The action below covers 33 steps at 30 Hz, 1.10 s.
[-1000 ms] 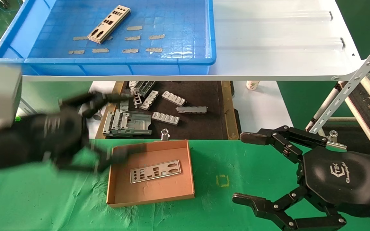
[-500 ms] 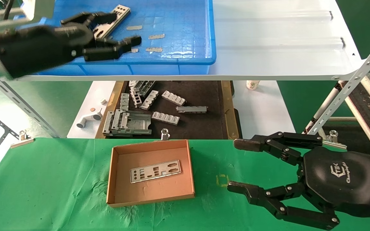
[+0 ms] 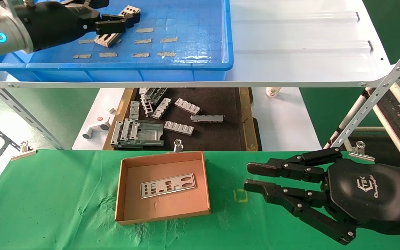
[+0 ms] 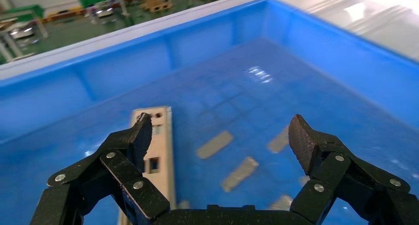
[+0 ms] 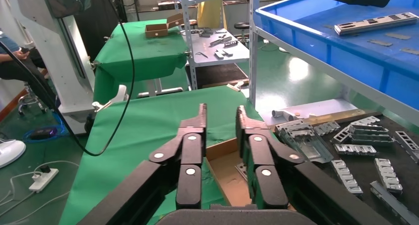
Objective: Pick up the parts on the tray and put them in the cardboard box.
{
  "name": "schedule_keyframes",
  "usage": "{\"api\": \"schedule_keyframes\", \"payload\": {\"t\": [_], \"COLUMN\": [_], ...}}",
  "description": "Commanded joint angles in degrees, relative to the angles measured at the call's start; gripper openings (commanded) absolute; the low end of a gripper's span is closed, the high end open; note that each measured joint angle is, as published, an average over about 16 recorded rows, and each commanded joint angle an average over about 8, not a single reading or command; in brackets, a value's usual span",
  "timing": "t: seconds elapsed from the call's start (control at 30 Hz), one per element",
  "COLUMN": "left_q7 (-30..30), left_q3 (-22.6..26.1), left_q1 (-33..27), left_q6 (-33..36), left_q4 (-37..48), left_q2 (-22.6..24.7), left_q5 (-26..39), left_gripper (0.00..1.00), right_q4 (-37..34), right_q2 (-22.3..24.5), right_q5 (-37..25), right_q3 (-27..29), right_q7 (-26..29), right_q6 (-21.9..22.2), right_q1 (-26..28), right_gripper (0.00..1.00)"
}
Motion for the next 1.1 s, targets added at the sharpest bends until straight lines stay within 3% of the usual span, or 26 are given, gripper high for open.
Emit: {"api": "schedule_keyframes", "payload": {"t": [0.03,0.37,0.93,1.0,1.1], "left_q7": [0.8,2.3,0.2,-0.1,-0.5], "left_q3": [0.3,0.6,0.4,0.4,0.4], "left_q1": [-1.5,-3.7,-3.3,-3.2,-3.2], "left_q6": [-1.5,-13.7,-14.5,-14.8,-15.2], "left_q4": [2.8,9.3,11.9,12.0,12.1], "left_q2": [1.1,5.4,7.0,7.1,7.1], "left_q5": [0.7,1.6,1.3,1.3,1.3], "left_gripper": [1.00,1.00,1.00,0.96,0.80], "right_q4": [0.0,0.0,0.0,0.0,0.0], "right_q2": [0.0,0.0,0.0,0.0,0.0], "right_q5": [0.0,0.0,0.0,0.0,0.0], "right_q3": [0.0,0.0,0.0,0.0,0.0], "right_q7": [0.0,0.0,0.0,0.0,0.0], "right_q6": [0.0,0.0,0.0,0.0,0.0], "right_q1": [0.0,0.0,0.0,0.0,0.0], "right_gripper": [0.00,0.00,0.00,0.00,0.00]}}
